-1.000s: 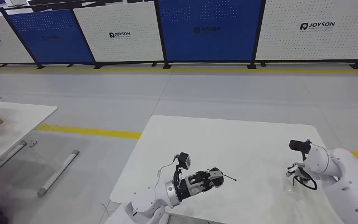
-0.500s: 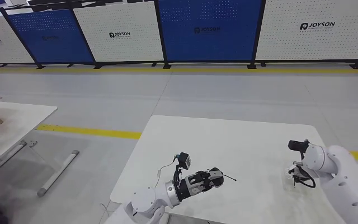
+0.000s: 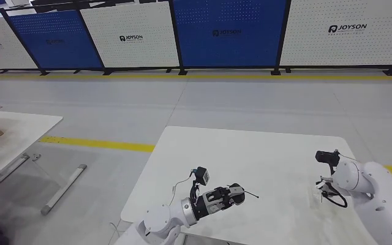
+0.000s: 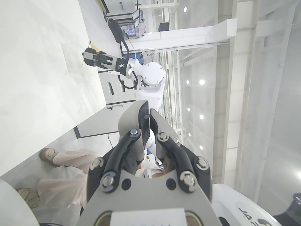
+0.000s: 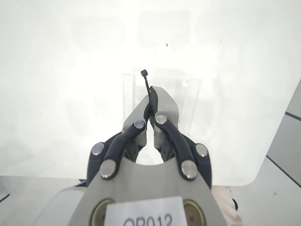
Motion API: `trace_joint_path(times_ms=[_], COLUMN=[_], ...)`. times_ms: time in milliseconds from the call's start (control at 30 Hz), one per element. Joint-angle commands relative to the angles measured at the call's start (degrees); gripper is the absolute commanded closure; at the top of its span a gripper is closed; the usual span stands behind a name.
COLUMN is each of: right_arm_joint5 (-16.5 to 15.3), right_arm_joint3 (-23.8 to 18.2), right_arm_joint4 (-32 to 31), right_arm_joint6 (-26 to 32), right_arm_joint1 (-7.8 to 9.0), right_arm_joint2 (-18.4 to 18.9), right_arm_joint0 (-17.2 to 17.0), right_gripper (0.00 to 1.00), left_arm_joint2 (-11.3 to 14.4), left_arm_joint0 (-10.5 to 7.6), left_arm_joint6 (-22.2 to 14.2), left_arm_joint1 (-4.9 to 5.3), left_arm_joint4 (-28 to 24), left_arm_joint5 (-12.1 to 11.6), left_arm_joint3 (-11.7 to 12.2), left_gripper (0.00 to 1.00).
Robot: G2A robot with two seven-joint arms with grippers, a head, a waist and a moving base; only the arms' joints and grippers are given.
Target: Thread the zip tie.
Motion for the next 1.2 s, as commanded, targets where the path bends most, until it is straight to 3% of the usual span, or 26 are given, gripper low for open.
trace_joint_path(times_ms=[0, 167, 533, 633, 700, 833, 1000, 1167], right_arm_joint5=[0.0, 0.0, 0.0, -0.35, 0.0, 0.0, -2.81, -3.81], right_arm_joint3=[-4.71, -15.87, -16.41, -17.04, -19.38, -25.66, -30.5, -30.61], right_arm_joint4=[-1.01, -2.29, -2.23, -2.49, -1.42, 3.72, 7.62, 8.2], right_arm_joint6=[-0.24, -5.39, -5.67, -9.15, -13.47, -23.42, -34.13, -34.53], right_arm_joint1=[0.56, 1.31, 1.31, 1.13, 1.0, 0.71, 0.27, 0.23], right_arm_joint2=[3.32, 13.32, 13.84, 13.58, 15.68, 21.25, 23.18, 23.04], right_arm_joint0=[-3.12, -13.56, -14.2, -15.35, -16.86, -23.07, -29.64, -30.07], right_gripper=[1.0, 1.0, 1.0, 1.0, 1.0, 1.0, 1.0, 1.0], left_arm_joint2=[0.0, 0.0, 0.0, 0.0, 0.0, 0.0, 0.0, 0.0], left_arm_joint0=[0.0, 0.0, 0.0, 0.0, 0.0, 0.0, 0.0, 0.0], left_arm_joint6=[0.0, 0.0, 0.0, 0.0, 0.0, 0.0, 0.0, 0.0], left_arm_joint1=[0.0, 0.0, 0.0, 0.0, 0.0, 0.0, 0.0, 0.0], left_arm_joint4=[0.0, 0.0, 0.0, 0.0, 0.0, 0.0, 0.0, 0.0], left_arm_joint5=[0.0, 0.0, 0.0, 0.0, 0.0, 0.0, 0.0, 0.0], left_arm_joint3=[0.0, 0.0, 0.0, 0.0, 0.0, 0.0, 0.0, 0.0], left_gripper=[1.0, 1.0, 1.0, 1.0, 1.0, 1.0, 1.0, 1.0])
